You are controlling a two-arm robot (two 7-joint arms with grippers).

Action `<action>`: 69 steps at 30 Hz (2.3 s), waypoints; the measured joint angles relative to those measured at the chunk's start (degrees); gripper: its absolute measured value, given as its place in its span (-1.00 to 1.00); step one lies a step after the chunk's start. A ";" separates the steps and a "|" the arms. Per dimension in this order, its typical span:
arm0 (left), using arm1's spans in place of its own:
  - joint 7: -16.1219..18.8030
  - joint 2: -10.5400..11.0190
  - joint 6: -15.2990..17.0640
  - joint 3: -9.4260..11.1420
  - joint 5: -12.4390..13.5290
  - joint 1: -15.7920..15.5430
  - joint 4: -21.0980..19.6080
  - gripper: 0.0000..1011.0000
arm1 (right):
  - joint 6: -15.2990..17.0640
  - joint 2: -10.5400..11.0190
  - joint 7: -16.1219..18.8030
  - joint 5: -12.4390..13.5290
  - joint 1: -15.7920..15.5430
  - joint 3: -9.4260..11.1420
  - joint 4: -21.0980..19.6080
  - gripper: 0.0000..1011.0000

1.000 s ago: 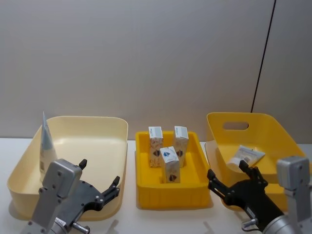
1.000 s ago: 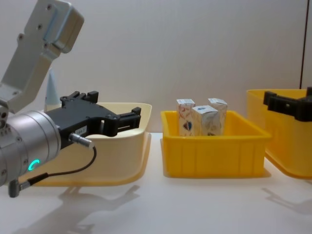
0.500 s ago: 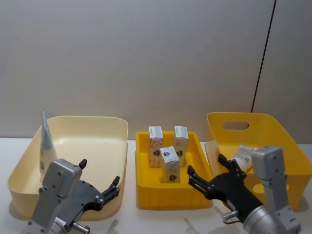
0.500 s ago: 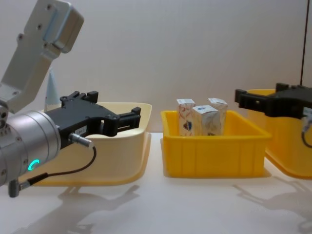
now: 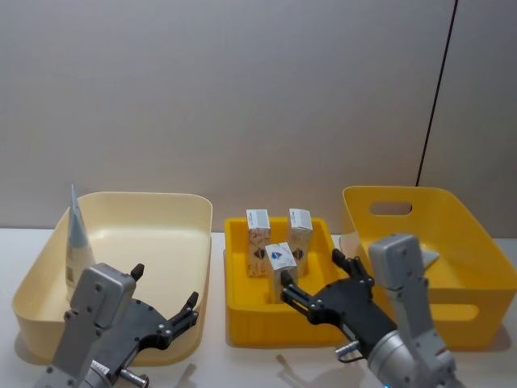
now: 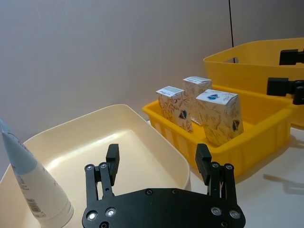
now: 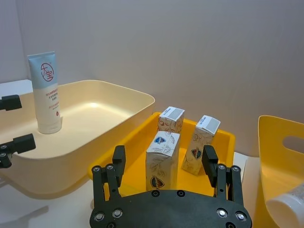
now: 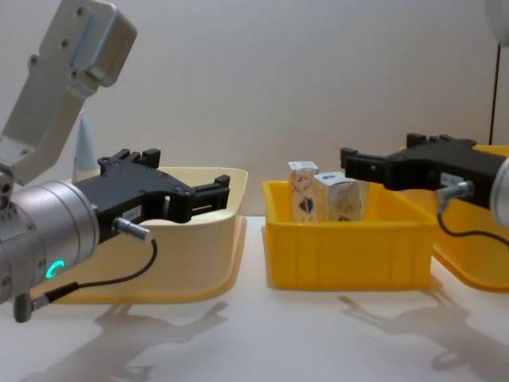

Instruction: Bimanual collaborative sorting of washing and personal care products

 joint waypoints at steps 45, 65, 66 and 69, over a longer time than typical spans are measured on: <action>0.00 0.00 0.00 0.00 0.00 0.00 0.00 0.98 | 0.87 -13.37 -16.58 -13.42 7.75 -4.12 16.91 0.98; 0.00 0.00 0.00 0.00 0.00 0.00 0.00 0.98 | -0.90 -16.03 -20.10 -15.47 9.58 -3.48 21.61 0.65; 0.00 0.00 0.00 0.00 0.00 0.00 0.00 0.98 | -0.95 -16.11 -20.21 -15.55 9.65 -3.45 21.77 0.60; 0.00 -0.01 0.00 0.00 0.00 0.00 -0.01 0.98 | -1.04 -16.23 -20.41 -15.65 9.72 -3.41 22.00 0.38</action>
